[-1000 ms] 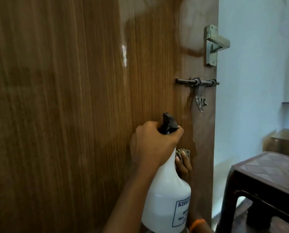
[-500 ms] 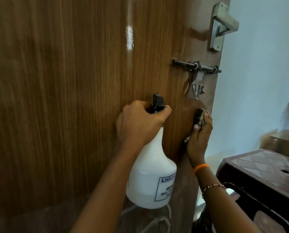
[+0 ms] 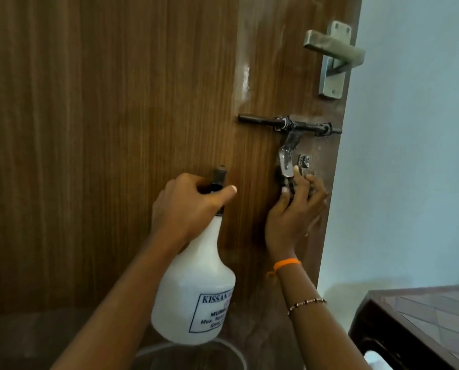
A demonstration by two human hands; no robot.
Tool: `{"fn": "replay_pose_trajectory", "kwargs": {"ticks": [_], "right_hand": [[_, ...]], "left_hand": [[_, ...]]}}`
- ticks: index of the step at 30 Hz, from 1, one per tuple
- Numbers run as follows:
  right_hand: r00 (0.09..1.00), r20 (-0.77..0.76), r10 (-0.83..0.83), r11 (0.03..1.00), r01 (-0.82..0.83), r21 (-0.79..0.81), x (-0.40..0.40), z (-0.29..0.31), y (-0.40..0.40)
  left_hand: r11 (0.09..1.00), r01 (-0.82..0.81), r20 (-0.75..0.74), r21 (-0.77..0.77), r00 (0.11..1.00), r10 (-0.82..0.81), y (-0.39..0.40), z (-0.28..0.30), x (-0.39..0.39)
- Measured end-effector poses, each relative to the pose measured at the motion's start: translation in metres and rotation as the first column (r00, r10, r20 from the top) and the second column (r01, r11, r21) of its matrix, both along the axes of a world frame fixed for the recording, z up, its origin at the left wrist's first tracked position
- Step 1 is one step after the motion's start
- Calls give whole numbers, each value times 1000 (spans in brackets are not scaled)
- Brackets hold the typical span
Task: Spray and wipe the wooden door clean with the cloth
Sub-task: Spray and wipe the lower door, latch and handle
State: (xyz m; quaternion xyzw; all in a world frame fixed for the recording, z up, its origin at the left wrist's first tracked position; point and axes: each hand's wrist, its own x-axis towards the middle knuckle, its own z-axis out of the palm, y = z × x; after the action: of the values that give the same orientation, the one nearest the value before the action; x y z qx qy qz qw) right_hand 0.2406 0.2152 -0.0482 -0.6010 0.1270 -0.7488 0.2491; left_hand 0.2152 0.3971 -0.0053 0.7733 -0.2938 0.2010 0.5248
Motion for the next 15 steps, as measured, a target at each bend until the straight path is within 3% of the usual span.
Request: {"fn": "replay_pose_trajectory", "kwargs": {"ticks": [4, 8, 12, 15], "right_hand": [[995, 35, 90, 996, -89, -28, -1, 9, 7], [996, -92, -13, 976, -7, -219, -10, -3, -16], [991, -120, 66, 985, -84, -149, -18, -30, -29], [989, -58, 135, 986, -140, -93, -29, -22, -32]], "left_hand": [[999, 4, 27, -34, 1000, -3, -26, 5, -13], [995, 56, 16, -87, 998, -55, -46, 13, -18], [994, 74, 40, -81, 997, -71, -56, 18, -16], [998, 56, 48, -37, 997, -54, -61, 17, -12]]}}
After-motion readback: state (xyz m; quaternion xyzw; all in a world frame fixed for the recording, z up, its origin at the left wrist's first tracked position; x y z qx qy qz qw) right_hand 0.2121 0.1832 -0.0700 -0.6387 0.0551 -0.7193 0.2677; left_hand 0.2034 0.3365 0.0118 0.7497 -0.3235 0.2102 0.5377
